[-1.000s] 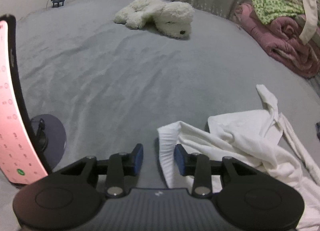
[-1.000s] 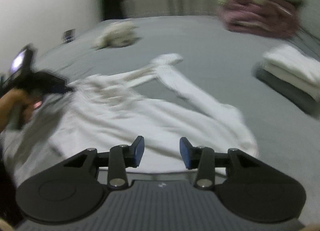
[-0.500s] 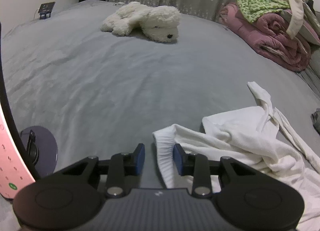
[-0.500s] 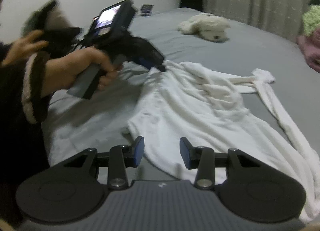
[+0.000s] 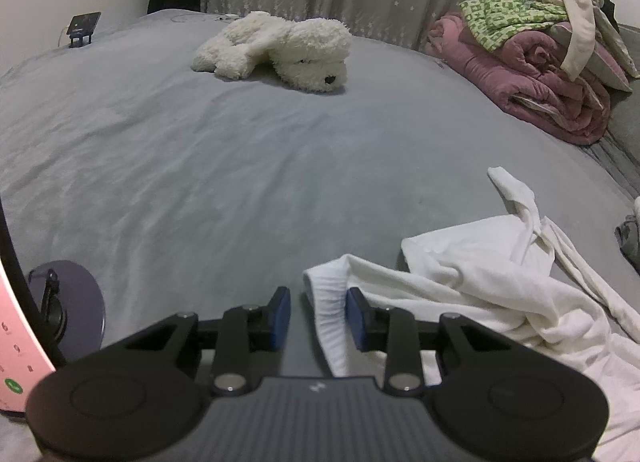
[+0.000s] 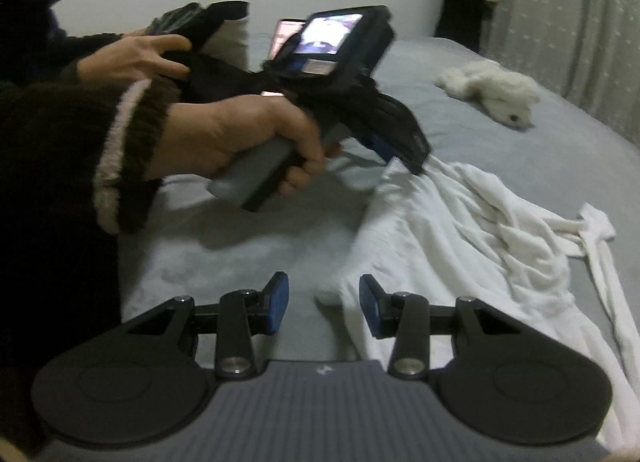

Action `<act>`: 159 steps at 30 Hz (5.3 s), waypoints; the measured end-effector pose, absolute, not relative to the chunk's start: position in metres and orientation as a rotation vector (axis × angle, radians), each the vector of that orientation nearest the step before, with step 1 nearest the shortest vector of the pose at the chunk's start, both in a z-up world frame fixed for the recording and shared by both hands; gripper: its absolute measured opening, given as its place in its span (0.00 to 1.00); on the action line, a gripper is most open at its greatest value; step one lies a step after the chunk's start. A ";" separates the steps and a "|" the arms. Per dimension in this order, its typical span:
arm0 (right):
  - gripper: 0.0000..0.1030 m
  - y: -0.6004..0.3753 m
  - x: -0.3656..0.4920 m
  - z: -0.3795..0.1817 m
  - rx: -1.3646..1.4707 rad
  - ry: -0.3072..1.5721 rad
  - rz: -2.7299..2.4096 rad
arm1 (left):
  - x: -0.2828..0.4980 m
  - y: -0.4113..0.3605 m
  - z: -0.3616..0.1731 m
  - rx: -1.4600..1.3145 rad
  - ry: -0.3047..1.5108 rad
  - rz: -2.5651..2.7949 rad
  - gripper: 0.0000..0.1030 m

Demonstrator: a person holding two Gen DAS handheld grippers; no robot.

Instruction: Fold clothes

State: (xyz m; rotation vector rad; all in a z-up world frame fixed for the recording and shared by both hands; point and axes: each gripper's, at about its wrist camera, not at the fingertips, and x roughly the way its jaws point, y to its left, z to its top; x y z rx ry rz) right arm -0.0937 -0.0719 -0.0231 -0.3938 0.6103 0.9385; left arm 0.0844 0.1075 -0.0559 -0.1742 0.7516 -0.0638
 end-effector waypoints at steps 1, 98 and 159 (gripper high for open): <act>0.42 -0.070 -0.094 -0.024 -0.399 0.612 0.951 | 0.085 0.108 -0.056 -0.178 0.751 -0.068 0.29; 0.12 -0.020 -0.055 -0.027 0.053 0.671 1.058 | 0.094 0.152 -0.017 -0.014 0.721 -0.012 0.12; 0.55 -0.047 -0.044 -0.025 0.076 0.717 0.810 | 0.059 0.152 -0.003 0.140 0.744 0.104 0.43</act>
